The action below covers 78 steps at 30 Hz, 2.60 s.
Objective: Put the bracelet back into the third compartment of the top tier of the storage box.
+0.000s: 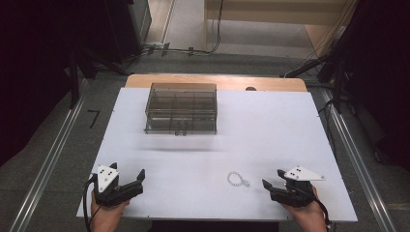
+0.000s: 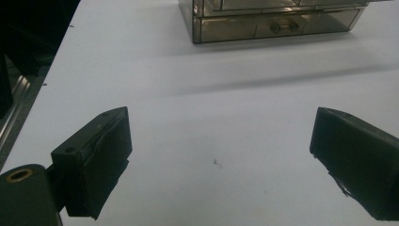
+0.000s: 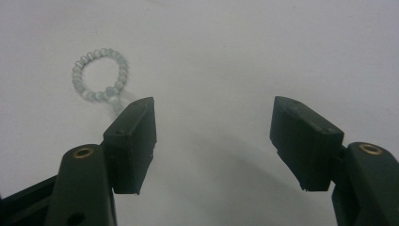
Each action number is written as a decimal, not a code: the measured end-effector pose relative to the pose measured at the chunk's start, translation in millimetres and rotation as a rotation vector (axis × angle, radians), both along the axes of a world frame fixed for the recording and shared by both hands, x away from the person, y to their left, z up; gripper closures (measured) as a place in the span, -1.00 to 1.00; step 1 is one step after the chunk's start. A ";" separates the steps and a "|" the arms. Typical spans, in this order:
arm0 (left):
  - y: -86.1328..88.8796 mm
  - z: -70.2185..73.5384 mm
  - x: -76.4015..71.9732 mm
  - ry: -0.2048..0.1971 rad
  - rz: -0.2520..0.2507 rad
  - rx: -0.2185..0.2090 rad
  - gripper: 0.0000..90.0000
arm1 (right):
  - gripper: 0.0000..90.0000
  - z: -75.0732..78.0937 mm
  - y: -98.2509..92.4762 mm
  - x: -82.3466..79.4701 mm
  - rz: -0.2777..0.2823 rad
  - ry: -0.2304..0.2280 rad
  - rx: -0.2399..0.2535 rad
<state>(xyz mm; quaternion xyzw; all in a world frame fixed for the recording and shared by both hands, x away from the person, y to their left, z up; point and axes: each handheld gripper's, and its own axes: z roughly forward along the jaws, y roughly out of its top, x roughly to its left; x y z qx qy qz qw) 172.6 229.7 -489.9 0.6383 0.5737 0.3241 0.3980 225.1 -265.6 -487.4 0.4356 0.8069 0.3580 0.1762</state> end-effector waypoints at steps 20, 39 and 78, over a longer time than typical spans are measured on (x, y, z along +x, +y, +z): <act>0.1 -0.2 0.1 0.000 -0.001 -0.001 -0.86 | -0.29 -2.2 14.7 1.5 0.036 0.008 -0.015; 0.5 -0.6 0.5 0.005 -0.003 -0.001 -0.86 | -0.20 -4.8 30.7 1.4 0.067 0.016 -0.032; 1.6 -0.7 0.6 0.003 -0.007 -0.005 -0.86 | 0.51 -13.7 54.3 3.3 0.165 0.051 -0.036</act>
